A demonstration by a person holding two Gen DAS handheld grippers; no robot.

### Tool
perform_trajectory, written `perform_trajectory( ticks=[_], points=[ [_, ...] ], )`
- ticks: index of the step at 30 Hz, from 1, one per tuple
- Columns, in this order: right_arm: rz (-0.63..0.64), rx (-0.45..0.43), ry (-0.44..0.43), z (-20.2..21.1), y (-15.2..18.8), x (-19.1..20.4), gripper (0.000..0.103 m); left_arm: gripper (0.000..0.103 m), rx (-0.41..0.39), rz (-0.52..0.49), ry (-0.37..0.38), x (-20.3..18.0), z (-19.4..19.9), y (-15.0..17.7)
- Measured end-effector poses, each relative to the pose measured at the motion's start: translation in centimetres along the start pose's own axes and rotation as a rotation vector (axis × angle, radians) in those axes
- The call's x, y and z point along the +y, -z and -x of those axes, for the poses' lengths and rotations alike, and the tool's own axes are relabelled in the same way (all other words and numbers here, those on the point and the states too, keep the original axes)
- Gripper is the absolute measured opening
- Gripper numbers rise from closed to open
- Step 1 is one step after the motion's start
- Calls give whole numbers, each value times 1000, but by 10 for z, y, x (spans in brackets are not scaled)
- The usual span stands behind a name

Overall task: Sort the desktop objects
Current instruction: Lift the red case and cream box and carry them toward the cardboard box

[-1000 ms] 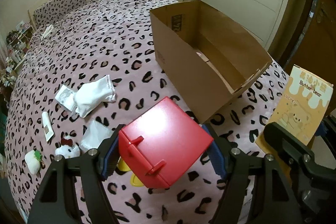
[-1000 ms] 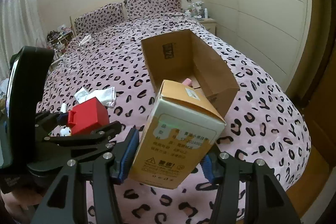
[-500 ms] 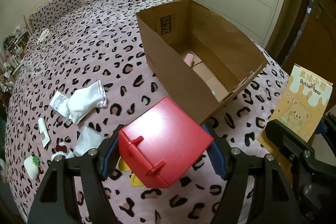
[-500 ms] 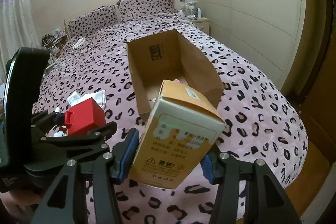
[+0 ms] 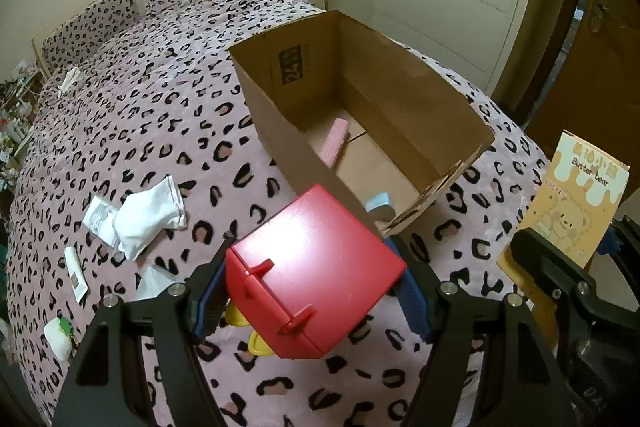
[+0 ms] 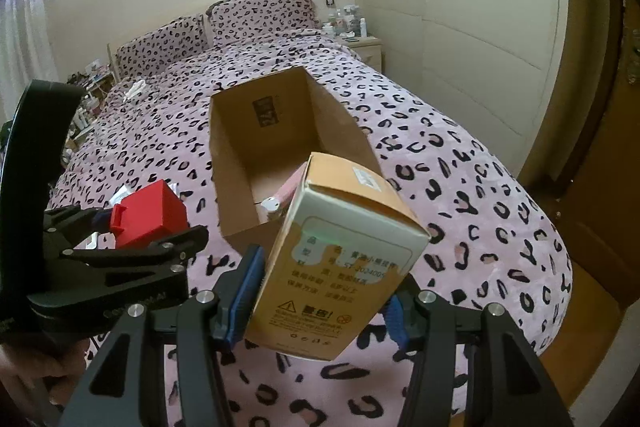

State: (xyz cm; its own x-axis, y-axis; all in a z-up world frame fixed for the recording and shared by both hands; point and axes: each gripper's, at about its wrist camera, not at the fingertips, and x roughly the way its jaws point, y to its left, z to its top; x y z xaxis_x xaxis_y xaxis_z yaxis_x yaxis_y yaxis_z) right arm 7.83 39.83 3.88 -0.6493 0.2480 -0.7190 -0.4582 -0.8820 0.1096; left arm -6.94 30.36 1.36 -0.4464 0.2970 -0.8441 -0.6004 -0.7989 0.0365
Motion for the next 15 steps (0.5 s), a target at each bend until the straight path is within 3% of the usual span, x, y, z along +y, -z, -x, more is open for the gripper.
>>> perform_trajectory(
  ticks=[15],
  points=[
    [8, -44, 19, -3, -25, -5, 55, 73, -11, -36, 60, -8, -3, -35]
  ],
)
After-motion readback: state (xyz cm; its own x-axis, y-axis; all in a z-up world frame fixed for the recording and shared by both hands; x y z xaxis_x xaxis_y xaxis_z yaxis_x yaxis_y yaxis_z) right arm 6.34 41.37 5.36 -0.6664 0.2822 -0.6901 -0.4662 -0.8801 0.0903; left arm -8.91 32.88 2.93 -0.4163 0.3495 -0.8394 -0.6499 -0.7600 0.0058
